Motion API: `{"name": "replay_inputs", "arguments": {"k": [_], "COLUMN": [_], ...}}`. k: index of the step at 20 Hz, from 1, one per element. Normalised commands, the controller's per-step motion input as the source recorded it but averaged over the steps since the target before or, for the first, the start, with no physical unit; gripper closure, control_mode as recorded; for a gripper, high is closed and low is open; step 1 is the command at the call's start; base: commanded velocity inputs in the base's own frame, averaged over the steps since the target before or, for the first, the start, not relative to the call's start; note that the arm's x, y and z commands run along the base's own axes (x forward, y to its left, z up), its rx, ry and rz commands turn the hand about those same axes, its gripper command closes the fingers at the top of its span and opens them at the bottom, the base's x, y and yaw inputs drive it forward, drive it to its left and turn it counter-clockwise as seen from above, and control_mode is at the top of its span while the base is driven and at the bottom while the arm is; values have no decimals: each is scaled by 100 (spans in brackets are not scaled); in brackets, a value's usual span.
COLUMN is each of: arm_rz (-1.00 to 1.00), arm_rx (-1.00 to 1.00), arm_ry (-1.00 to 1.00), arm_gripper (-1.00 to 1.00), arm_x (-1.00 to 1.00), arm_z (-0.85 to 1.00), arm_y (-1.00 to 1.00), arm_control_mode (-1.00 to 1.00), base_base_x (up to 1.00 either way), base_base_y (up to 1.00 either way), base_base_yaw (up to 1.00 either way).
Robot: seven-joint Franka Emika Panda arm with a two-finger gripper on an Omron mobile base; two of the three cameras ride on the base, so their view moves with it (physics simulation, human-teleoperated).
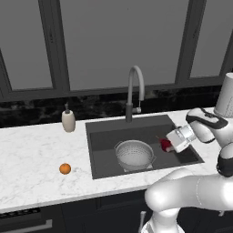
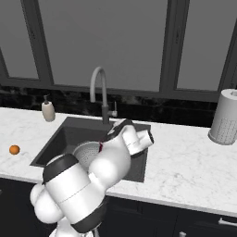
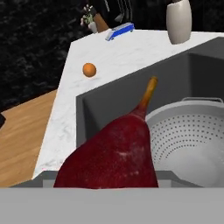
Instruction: Put the colander in the sink, put the tangerine, pear in the colander, and turn on the sink faucet and pour water over the colander.
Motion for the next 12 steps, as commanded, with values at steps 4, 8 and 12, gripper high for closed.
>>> {"name": "replay_inputs", "arguments": {"k": [4, 8, 12], "arm_rz": [0, 0, 0], "arm_rx": [6, 1, 0], "arm_ry": [-6, -1, 0], "arm_gripper": [100, 100, 100], "arm_x": [34, 40, 37], "arm_z": [-26, -17, -13], "arm_y": [43, 49, 20], "arm_control_mode": [-100, -100, -100], "base_base_x": [0, 0, 0], "base_base_y": [0, 0, 0], "base_base_yaw": [0, 0, 0]}}
